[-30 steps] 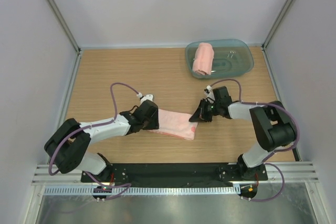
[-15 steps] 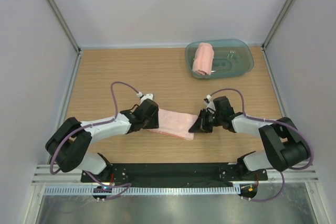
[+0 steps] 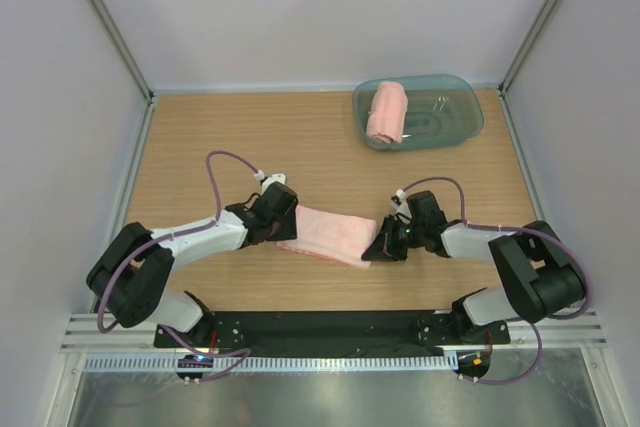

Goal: Roll the towels
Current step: Fold the towel, then roll the towel

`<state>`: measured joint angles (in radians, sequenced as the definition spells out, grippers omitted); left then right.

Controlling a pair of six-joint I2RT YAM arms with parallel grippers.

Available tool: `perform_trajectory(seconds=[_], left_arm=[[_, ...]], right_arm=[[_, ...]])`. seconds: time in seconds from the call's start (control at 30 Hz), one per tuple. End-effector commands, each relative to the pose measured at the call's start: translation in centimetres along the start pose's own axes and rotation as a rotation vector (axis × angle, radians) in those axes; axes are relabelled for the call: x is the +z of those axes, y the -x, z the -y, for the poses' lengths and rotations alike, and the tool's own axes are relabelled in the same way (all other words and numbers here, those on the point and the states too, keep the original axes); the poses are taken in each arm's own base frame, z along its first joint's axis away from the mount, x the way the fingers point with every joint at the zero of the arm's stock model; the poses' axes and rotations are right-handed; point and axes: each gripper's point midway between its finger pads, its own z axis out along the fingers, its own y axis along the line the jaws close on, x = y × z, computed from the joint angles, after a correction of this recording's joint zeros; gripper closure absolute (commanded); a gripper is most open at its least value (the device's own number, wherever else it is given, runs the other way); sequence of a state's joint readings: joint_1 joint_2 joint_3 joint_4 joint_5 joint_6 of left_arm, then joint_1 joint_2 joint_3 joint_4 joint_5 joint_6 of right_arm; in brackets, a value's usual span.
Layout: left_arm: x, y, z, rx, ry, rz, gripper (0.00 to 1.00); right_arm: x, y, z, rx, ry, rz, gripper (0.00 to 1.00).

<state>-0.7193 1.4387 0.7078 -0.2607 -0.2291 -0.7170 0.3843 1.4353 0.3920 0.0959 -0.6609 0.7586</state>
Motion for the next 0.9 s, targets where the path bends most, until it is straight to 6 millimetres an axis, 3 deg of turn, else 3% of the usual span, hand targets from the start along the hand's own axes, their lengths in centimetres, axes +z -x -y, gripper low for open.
perform_trajectory(seconds=[0.0,0.1,0.13,0.23,0.3,0.33,0.37,0.4,0.47,0.5,0.6,0.67,0.73,0.87], left_arm=[[-0.5,2.2,-0.1,0.039,0.034,0.046,0.49],[-1.5,3.7,-0.3,0.062,0.075,0.072,0.43],[-1.9,4.4,-0.4,0.076,0.086,0.085,0.42],[-3.5,6.8,-0.1,0.091,0.116,0.129,0.39],[-4.6,8.3,0.9,0.095,0.105,0.157,0.39],[-5.2,8.5,0.4,0.113,0.151,0.163,0.39],[-5.8,8.3,1.4,0.155,0.150,0.170,0.39],[-6.6,9.1,2.4,0.169,0.149,0.197,0.39],[-7.1,8.5,3.3,0.223,0.172,0.205,0.39],[-7.6,7.4,5.0,0.264,0.140,0.204,0.39],[-8.1,4.7,9.2,0.342,0.068,0.198,0.39],[-8.5,4.1,11.2,0.370,0.055,0.228,0.40],[-8.3,1.8,13.7,0.434,0.039,0.235,0.40],[-7.8,-0.7,18.9,0.513,0.000,0.247,0.40]], right_arm=[[-0.8,0.4,-0.1,-0.045,-0.052,0.016,0.94],[-2.5,1.4,-2.6,-0.104,-0.033,0.053,0.79],[-3.3,1.8,-3.8,-0.136,-0.011,0.084,0.64],[-5.1,2.9,-6.4,-0.183,0.014,0.136,0.42],[-6.8,3.9,-7.8,-0.224,0.001,0.207,0.39],[-7.4,4.3,-8.1,-0.235,-0.018,0.234,0.38],[-8.3,4.5,-7.9,-0.235,-0.056,0.265,0.37],[-9.3,6.0,-7.8,-0.246,-0.118,0.346,0.36],[-10.7,7.0,-6.7,-0.225,-0.212,0.418,0.33],[-11.9,8.2,-6.5,-0.220,-0.263,0.493,0.33],[-13.5,9.1,-6.4,-0.202,-0.314,0.560,0.33],[-14.9,9.9,-5.3,-0.174,-0.399,0.620,0.33],[-16.3,10.7,-5.0,-0.157,-0.455,0.682,0.33],[-17.9,10.9,-4.5,-0.138,-0.503,0.724,0.33]])
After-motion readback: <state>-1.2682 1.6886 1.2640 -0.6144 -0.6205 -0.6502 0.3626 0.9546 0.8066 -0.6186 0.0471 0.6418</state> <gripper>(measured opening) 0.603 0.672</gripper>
